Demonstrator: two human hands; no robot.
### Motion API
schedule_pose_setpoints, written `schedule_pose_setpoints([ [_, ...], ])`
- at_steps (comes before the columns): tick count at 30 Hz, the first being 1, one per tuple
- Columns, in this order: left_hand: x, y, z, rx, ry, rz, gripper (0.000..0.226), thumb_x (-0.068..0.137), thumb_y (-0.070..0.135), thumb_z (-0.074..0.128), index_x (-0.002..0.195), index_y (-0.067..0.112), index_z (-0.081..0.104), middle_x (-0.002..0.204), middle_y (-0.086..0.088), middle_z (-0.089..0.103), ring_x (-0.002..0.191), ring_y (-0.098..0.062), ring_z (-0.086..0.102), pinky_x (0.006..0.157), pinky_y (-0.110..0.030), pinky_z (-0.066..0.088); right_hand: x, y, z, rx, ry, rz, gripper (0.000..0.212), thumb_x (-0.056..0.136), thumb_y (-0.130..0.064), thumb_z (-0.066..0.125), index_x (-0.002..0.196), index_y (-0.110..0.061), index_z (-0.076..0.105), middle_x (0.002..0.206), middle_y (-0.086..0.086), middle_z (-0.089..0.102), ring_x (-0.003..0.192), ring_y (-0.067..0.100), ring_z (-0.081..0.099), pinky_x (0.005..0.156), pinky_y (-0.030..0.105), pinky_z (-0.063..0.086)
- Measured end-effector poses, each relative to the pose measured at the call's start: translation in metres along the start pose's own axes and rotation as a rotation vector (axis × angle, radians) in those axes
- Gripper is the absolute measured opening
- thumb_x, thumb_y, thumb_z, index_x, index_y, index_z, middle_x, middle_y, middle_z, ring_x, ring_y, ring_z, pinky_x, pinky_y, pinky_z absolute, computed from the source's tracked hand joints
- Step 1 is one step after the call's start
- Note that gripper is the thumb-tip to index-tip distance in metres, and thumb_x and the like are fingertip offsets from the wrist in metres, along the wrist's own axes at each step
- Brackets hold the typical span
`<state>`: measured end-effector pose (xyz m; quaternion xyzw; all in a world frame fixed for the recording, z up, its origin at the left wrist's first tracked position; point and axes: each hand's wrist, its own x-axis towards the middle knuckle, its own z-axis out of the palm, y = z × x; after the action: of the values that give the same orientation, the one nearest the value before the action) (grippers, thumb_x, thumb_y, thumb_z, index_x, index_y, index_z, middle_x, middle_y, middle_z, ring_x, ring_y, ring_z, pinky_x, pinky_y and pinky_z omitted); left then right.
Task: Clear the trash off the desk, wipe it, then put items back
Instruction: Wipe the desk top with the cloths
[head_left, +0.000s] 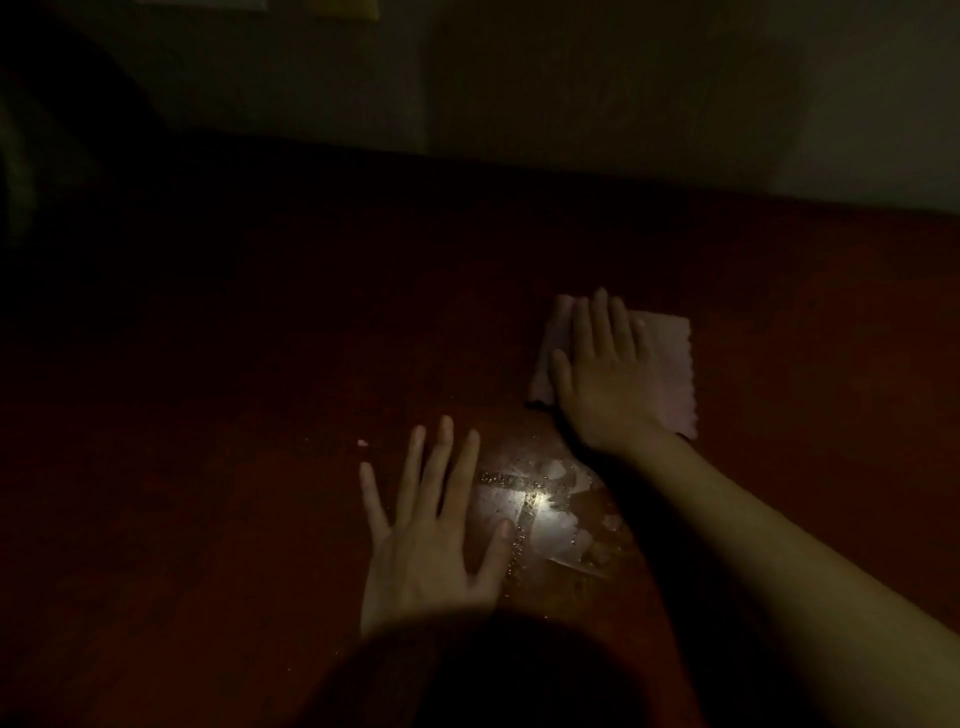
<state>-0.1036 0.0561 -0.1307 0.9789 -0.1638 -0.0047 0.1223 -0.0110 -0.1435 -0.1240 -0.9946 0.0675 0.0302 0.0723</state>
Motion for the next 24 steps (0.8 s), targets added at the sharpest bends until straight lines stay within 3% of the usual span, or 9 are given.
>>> schedule_pose_setpoints([
  [4,0.000,-0.007,0.003,0.015,-0.009,-0.022,0.071,0.093,0.062,0.015,0.151,0.022,0.017,0.160,0.001,0.008,0.148,-0.018,0.002,0.112,-0.056,-0.002,-0.023,-0.037,0.015,0.016,0.031,-0.244,0.058,0.101,-0.040,0.011,0.149,-0.009,-0.004,0.156,0.010,-0.010,0.146,0.022,-0.008,0.115,0.033,-0.013],
  [7,-0.001,-0.009,0.003,0.009,-0.033,-0.013,0.072,0.093,0.060,0.020,0.152,0.020,0.019,0.160,0.001,0.006,0.148,-0.018,0.002,0.112,-0.058,-0.001,-0.082,-0.013,0.015,0.007,-0.014,-0.348,0.059,0.101,-0.044,0.008,0.150,-0.010,0.009,0.156,0.010,0.003,0.146,0.020,0.002,0.116,0.034,-0.004],
  [11,0.002,-0.003,0.000,-0.010,-0.033,-0.016,0.073,0.093,0.065,0.009,0.152,0.022,0.010,0.160,0.000,0.002,0.148,-0.018,-0.004,0.112,-0.058,-0.004,-0.106,0.048,-0.006,0.027,-0.127,-0.152,0.065,0.091,-0.053,-0.011,0.147,-0.020,-0.014,0.155,0.002,-0.020,0.142,0.012,-0.023,0.115,0.029,-0.016],
  [15,0.001,-0.003,-0.001,-0.029,0.009,-0.022,0.073,0.093,0.066,0.007,0.152,0.023,0.007,0.160,0.000,0.001,0.148,-0.017,-0.006,0.113,-0.057,-0.009,-0.066,0.017,0.007,0.055,-0.010,0.113,0.076,0.085,-0.051,-0.014,0.149,-0.010,-0.010,0.157,0.011,-0.016,0.140,0.016,-0.024,0.114,0.033,-0.018],
  [18,-0.001,-0.002,0.002,-0.066,0.037,-0.016,0.072,0.093,0.063,0.015,0.151,0.022,0.009,0.160,0.001,0.002,0.148,-0.015,-0.005,0.114,-0.055,-0.012,-0.078,-0.023,0.021,0.027,0.044,0.025,0.067,0.094,-0.045,-0.006,0.150,-0.008,-0.006,0.158,0.013,-0.010,0.144,0.022,-0.016,0.117,0.038,-0.011],
  [21,-0.002,-0.008,0.001,-0.052,0.027,0.045,0.073,0.091,0.062,0.018,0.152,0.022,0.010,0.159,0.003,0.001,0.147,-0.015,-0.004,0.113,-0.055,-0.016,-0.139,-0.037,0.030,0.017,0.076,-0.098,0.060,0.101,-0.039,0.010,0.150,-0.006,0.010,0.157,0.014,0.005,0.147,0.024,0.001,0.118,0.037,-0.002],
  [24,-0.025,-0.013,0.000,-0.016,-0.010,0.125,0.074,0.092,0.065,0.013,0.153,0.023,0.011,0.160,0.003,0.001,0.148,-0.017,-0.003,0.113,-0.057,-0.014,-0.204,-0.017,0.030,0.015,0.013,-0.065,0.059,0.102,-0.042,0.011,0.151,-0.009,0.011,0.157,0.010,0.006,0.147,0.019,-0.002,0.117,0.033,-0.004],
])
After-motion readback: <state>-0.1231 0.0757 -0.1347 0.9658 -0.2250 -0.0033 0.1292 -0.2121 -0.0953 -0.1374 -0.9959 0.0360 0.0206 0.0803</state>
